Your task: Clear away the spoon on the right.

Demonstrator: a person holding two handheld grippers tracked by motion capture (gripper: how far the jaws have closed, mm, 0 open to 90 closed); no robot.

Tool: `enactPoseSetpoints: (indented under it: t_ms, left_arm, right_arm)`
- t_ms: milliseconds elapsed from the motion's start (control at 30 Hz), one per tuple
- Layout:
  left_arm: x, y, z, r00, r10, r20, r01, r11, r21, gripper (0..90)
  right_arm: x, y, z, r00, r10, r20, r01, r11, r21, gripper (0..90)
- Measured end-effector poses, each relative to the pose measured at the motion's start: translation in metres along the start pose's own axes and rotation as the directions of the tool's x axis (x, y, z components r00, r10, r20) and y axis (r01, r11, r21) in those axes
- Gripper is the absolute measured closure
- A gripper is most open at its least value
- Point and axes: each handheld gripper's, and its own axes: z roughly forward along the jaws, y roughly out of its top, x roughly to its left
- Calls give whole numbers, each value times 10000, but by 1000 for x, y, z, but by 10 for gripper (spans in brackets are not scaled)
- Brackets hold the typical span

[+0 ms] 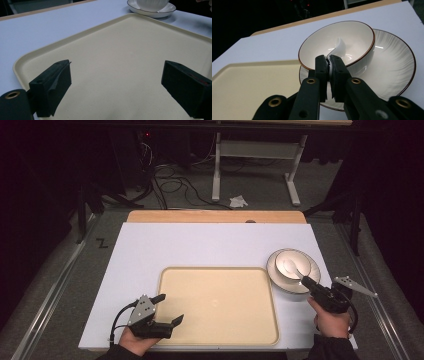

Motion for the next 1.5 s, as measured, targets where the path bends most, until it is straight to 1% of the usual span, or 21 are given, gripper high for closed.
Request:
enactPoseSetpoints:
  t_ms: [67,133,267,433,533,567,700,733,800,833,933,967,1000,1033,1133,1167,1200,1500]
  left_arm:
    - [0,0,0,10000,-8,14,8,10000,8,96]
    - [0,0,0,10000,0,17,0,10000,8,96]
    - [0,0,-1,10000,10,4,-10,10000,-3,96]
    - [0,0,0,10000,25,-19,-25,10000,-20,97]
    - [0,0,0,10000,28,-25,-28,10000,-10,96]
    - [0,0,-1,10000,32,-28,-32,10000,-6,96]
    - [1,0,-1,10000,18,-47,-18,10000,-38,97]
    - [0,0,-1,10000,11,-53,-12,10000,-58,97]
    - [0,0,-1,10000,13,-60,-13,10000,-59,96]
    - [0,0,-1,10000,16,-55,-16,10000,-66,97]
    - [0,0,-1,10000,19,-54,-19,10000,-70,96]
    - [0,0,-1,10000,16,-54,-16,10000,-72,96]
    - [0,0,-1,10000,16,-55,-16,10000,-75,97]
    - [0,0,-1,10000,12,-58,-12,10000,-83,97]
    - [1,0,-1,9999,17,-106,-18,9999,-108,96]
    - [1,0,-1,9999,17,-106,-18,9999,-108,96]
    - [1,1,-2,9999,20,-151,-22,9999,-129,95]
    - [1,1,-2,9997,-11,-236,7,9998,-183,89]
  right_arm:
    - [2,0,-1,9999,-166,18,166,9999,-11,873]
    - [3,1,-1,9997,-227,40,227,9997,-56,873]
    - [6,1,-4,9981,-593,145,596,9980,-228,873]
    - [10,2,-8,9928,-1122,418,1143,9921,-515,873]
    - [12,3,-9,9921,-1172,440,1197,9911,-589,873]
    - [13,3,-10,9900,-1319,491,1351,9884,-699,874]
    - [15,4,-13,9881,-1446,530,1491,9844,-933,873]
    - [18,4,-15,9857,-1591,564,1647,9795,-1159,873]
    - [18,4,-16,9850,-1630,559,1689,9778,-1244,873]
    - [20,4,-19,9828,-1745,605,1817,9722,-1478,873]
    - [22,4,-21,9800,-1871,670,1961,9653,-1723,873]
    - [22,4,-21,9800,-1871,670,1961,9653,-1723,873]
    - [24,5,-23,9779,-1958,733,2065,9597,-1906,873]
    - [25,5,-24,9762,-2022,783,2141,9561,-2000,873]
    - [27,5,-27,9748,-2056,870,2203,9490,-2256,873]
    - [27,5,-27,9748,-2056,870,2203,9490,-2256,873]
    - [29,6,-29,9729,-2136,890,2290,9436,-2390,873]
    - [32,5,-28,9711,-2239,824,2373,9422,-2365,873]
